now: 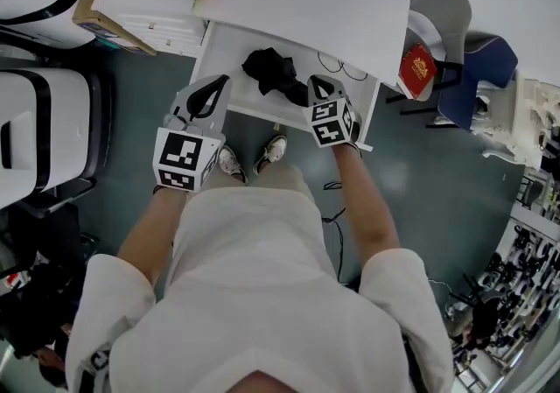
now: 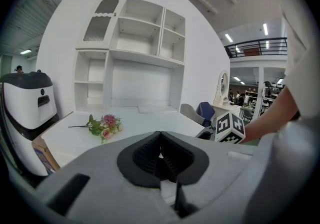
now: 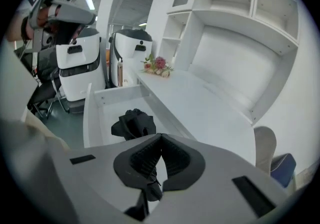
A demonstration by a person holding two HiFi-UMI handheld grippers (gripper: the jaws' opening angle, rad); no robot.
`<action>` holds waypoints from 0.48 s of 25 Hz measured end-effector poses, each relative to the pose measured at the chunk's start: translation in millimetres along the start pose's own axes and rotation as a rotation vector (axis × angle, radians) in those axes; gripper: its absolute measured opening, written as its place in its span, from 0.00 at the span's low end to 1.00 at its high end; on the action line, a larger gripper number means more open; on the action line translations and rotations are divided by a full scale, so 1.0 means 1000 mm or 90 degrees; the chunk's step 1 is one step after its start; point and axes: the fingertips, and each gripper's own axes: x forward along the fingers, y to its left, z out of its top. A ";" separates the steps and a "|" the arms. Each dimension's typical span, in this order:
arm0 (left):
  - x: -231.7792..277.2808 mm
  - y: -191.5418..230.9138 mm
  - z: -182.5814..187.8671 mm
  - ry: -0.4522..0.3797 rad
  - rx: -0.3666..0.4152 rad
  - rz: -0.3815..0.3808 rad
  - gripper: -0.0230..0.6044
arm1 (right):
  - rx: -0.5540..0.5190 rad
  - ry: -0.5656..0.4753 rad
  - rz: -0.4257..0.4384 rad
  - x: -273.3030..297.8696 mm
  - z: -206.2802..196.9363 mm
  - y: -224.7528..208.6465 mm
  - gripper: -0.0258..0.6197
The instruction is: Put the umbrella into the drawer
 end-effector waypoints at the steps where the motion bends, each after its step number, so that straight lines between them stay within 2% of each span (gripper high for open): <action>1: -0.002 0.000 0.005 -0.003 0.007 0.001 0.06 | 0.014 -0.009 0.000 -0.004 0.004 -0.002 0.04; 5: -0.005 -0.006 0.024 -0.014 0.034 0.000 0.06 | 0.043 -0.048 0.002 -0.023 0.018 -0.007 0.04; 8: -0.009 -0.017 0.040 -0.032 0.053 -0.021 0.06 | 0.091 -0.080 0.001 -0.041 0.027 -0.017 0.04; 12: -0.013 -0.019 0.060 -0.052 0.043 -0.013 0.06 | 0.115 -0.123 -0.019 -0.070 0.041 -0.034 0.04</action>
